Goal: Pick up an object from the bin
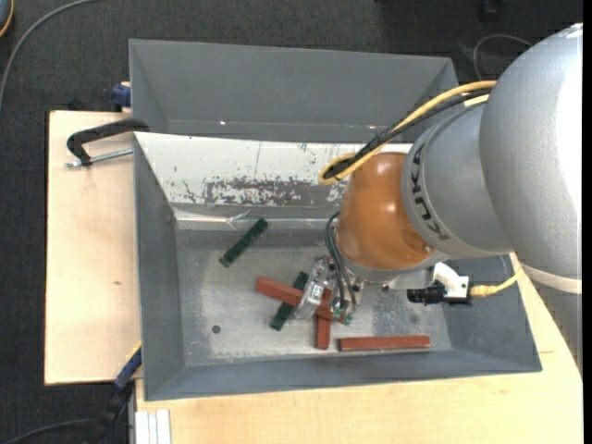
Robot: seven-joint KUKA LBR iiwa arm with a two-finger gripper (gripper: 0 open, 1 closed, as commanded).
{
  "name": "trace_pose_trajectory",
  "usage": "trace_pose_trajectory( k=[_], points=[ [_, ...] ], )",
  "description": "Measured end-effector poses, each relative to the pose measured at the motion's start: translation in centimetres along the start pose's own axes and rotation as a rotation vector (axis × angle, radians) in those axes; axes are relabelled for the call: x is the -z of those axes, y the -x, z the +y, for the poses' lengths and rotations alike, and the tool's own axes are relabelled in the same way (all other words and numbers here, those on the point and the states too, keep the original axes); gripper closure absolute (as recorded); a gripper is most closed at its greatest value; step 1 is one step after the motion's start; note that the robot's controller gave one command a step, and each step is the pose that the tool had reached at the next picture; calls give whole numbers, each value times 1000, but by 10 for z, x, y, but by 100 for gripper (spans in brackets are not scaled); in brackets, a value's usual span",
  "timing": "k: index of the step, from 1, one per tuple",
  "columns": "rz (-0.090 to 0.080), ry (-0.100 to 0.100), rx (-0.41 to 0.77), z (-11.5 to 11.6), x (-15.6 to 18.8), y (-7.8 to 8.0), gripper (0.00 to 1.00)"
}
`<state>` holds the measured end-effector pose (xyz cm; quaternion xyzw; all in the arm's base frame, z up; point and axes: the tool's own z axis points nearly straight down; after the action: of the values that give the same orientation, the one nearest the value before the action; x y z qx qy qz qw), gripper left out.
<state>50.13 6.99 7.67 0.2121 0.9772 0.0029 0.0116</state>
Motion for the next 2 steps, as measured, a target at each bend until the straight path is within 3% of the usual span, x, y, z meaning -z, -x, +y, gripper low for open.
trace_pose_trajectory(
  k=[1,2],
  points=[
    [15,-5,2,2,34,2,100],
    [15,-5,4,4,66,4,100]
  ],
)
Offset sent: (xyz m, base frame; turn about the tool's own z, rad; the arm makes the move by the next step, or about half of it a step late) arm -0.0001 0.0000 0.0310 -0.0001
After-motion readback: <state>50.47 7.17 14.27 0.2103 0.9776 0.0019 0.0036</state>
